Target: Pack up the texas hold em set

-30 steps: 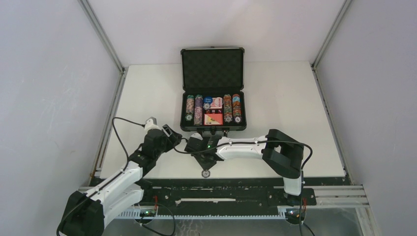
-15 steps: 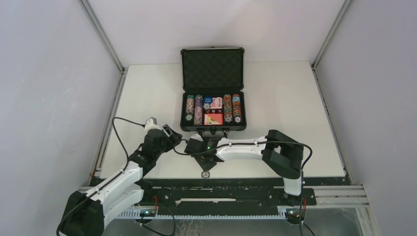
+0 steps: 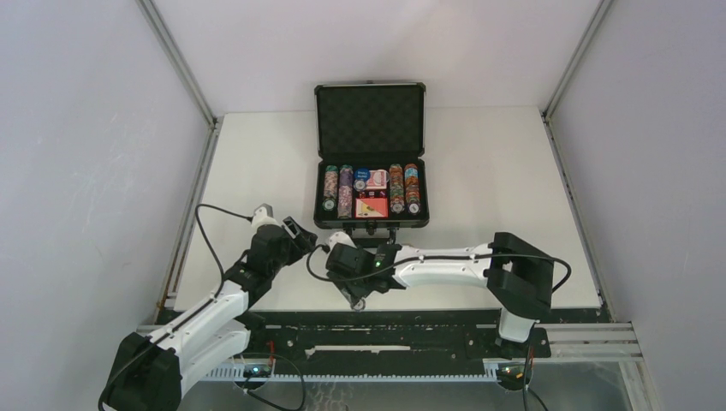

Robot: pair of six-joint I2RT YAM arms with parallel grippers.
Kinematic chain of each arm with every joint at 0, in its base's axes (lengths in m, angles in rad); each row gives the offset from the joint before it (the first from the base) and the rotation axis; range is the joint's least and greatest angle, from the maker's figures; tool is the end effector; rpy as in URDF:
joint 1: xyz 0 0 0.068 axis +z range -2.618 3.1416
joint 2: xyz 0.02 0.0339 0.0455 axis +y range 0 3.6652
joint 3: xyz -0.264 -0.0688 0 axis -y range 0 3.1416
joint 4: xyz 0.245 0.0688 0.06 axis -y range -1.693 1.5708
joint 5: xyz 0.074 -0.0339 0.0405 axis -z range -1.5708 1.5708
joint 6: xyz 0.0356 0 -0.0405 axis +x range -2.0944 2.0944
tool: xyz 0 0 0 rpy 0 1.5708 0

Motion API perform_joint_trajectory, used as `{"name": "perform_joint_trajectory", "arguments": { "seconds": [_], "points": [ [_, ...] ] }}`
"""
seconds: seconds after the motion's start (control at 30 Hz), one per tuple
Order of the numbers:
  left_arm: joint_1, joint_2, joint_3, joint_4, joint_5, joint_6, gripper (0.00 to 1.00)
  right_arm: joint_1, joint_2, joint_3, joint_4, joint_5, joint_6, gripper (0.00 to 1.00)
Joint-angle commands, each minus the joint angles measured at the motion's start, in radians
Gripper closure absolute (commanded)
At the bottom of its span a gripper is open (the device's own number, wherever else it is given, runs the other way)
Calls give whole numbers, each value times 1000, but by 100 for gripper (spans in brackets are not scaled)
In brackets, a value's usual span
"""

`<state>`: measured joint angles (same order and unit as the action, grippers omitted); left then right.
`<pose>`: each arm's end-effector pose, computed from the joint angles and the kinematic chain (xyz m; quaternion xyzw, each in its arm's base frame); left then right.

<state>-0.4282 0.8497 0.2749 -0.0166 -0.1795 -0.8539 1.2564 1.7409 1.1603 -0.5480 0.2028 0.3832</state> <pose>0.1614 -0.0667 0.1682 -0.2269 0.8502 -0.2168 0.4228 0.1148 0.3297 0.1911 -0.3903 0.8890 0.0921 0.2211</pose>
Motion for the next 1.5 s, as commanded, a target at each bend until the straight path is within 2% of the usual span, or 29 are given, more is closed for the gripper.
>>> {"name": "perform_joint_trajectory", "arguments": {
  "seconds": [0.0, 0.07, 0.23, 0.8, 1.13, 1.47],
  "points": [
    [-7, -7, 31, 20, -3, 21, 30, 35, -23, -35, 66, -48, -68, 30],
    [-7, -5, 32, 20, -4, 21, 30, 57, -16, -40, 75, -60, -79, 27],
    [-7, 0, 32, 21, -7, 22, 30, 102, 39, -26, 72, -26, -87, 26],
    [-7, 11, 33, 24, -7, 24, 30, 101, 80, -6, 62, 5, -88, 26],
    [-7, 9, 33, 24, -7, 24, 30, 98, 103, 12, 53, 25, -90, 30],
    [-7, 9, 33, 24, -5, 24, 30, 100, 109, 20, 29, 33, -82, 39]
  ]
}}
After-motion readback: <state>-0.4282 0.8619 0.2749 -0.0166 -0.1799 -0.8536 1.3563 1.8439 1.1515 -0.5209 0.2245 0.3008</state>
